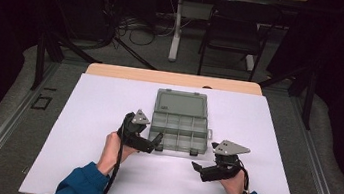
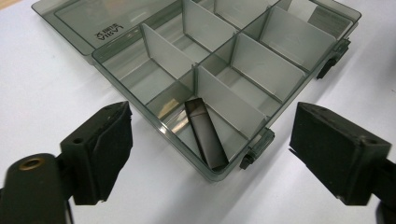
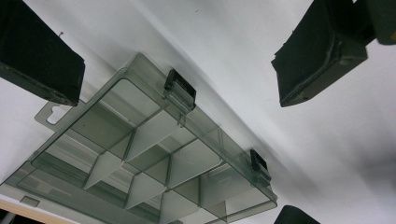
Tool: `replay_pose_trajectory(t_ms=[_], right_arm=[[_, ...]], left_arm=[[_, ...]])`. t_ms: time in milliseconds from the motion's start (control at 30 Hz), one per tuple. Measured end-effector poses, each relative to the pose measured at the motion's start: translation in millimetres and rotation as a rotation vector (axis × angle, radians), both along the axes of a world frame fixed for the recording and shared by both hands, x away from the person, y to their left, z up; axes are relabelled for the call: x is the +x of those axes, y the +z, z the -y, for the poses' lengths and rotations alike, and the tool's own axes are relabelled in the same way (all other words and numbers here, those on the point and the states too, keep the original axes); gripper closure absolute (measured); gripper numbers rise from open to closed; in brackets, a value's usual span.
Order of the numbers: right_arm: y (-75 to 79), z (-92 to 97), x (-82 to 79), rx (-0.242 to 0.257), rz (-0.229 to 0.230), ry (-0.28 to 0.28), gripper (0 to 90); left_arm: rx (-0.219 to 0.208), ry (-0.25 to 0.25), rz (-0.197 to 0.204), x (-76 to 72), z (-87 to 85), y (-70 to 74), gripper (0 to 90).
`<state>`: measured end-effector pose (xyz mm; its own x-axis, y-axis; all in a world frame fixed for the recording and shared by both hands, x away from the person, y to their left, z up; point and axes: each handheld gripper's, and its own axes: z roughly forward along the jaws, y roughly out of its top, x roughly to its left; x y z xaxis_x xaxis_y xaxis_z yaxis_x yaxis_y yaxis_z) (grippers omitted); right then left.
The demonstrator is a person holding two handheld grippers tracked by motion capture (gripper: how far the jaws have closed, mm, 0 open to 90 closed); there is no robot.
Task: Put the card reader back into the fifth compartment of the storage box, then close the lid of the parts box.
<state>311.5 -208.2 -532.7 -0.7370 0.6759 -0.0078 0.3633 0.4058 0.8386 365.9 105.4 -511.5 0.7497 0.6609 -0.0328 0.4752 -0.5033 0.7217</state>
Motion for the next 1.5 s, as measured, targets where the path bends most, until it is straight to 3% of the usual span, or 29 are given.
replay_pose_trajectory(t_ms=[533,1000,1500], right_arm=[[0.1,-1.5,0.5,-0.002,-0.001,0.007,1.2],[-0.8,-2.7,0.7,0.001,-0.001,0.012,1.2],[-1.2,-1.1,0.1,0.001,-0.004,0.008,1.1]], left_arm=[[0.033,-0.016,-0.026,2.4,-1.1,0.9,0.2],[0.016,-0.038,-0.016,10.8,1.1,10.6,0.0],[0.014,-0.071,-0.031,29.4,20.4,7.0,0.0]])
